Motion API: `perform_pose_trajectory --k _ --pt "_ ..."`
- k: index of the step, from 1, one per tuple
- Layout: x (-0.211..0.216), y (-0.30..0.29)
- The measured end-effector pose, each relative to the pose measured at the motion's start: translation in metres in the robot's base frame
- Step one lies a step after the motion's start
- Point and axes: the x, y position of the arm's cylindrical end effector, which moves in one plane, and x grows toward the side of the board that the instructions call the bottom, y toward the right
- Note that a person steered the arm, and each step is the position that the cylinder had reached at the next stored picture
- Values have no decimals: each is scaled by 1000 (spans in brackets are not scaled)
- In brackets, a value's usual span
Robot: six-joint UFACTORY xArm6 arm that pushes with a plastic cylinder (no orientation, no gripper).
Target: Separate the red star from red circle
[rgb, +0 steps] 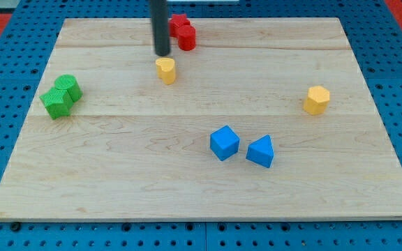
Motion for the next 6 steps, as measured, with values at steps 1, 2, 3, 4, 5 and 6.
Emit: perform_pose_trajectory --k 1,2,3,4,5,6 --pt "-53 -10" --pt "-85 -9" --pt "-80 42" --pt "-48 62" --pt "-40 99" --pt "-36 147"
